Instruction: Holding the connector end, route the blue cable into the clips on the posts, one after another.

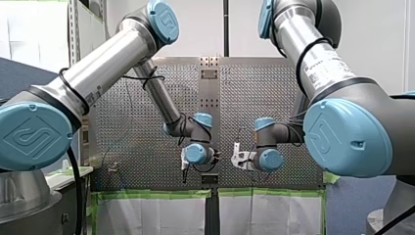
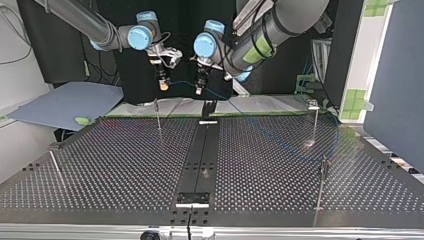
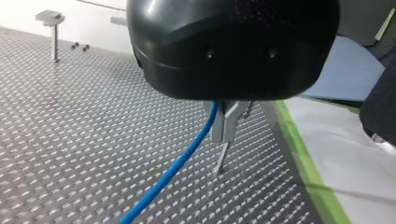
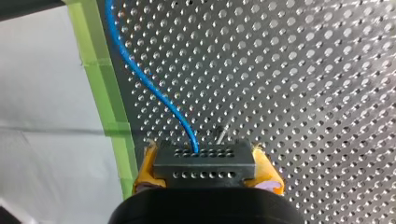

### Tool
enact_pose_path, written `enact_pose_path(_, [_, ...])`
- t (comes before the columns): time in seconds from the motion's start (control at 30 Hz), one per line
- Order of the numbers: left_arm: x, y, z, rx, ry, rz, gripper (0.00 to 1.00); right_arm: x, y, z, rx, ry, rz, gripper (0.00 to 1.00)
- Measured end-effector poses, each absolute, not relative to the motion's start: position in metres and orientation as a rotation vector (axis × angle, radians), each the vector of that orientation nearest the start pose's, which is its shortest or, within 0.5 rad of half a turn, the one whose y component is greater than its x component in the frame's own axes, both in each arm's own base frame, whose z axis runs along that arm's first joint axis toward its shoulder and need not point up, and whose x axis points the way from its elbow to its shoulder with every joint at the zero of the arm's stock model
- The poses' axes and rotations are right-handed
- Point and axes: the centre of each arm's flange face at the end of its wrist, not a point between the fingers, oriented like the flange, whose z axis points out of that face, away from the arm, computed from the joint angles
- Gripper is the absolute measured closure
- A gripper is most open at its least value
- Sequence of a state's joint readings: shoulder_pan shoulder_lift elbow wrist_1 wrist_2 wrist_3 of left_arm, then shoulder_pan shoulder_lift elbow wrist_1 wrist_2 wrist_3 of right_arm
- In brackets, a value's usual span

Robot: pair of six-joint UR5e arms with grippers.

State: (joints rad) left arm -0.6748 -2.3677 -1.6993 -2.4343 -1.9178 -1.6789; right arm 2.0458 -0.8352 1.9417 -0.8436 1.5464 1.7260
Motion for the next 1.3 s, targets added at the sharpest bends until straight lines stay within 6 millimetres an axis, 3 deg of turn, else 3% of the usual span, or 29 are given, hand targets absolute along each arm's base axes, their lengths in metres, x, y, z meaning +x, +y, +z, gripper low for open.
enact_pose_path(0.27, [0.399,-0.488,0.003,0.287,1.785,-0.212,1.0,0.353,-0.419,0.005,1.73,-1.259,1.457,1.0])
enact_pose_path(0.53, [0.407,-0.489,-0.016,0.246,1.78,-0.139,1.0,0.335,-0.427,0.002,1.705,-1.295,1.425,1.0])
enact_pose_path(0.8, [0.404,-0.493,-0.025,0.208,1.768,-0.104,1.0,0.302,-0.426,-0.009,1.709,-1.329,1.382,1.0])
enact_pose_path(1.13, [0.381,-0.531,-0.061,0.247,1.797,-0.16,1.0,0.27,-0.446,-0.01,1.701,-1.331,1.387,1.0])
enact_pose_path(1.3, [0.384,-0.544,-0.064,0.224,1.784,-0.166,1.0,0.26,-0.449,-0.019,1.716,-1.305,1.345,1.0])
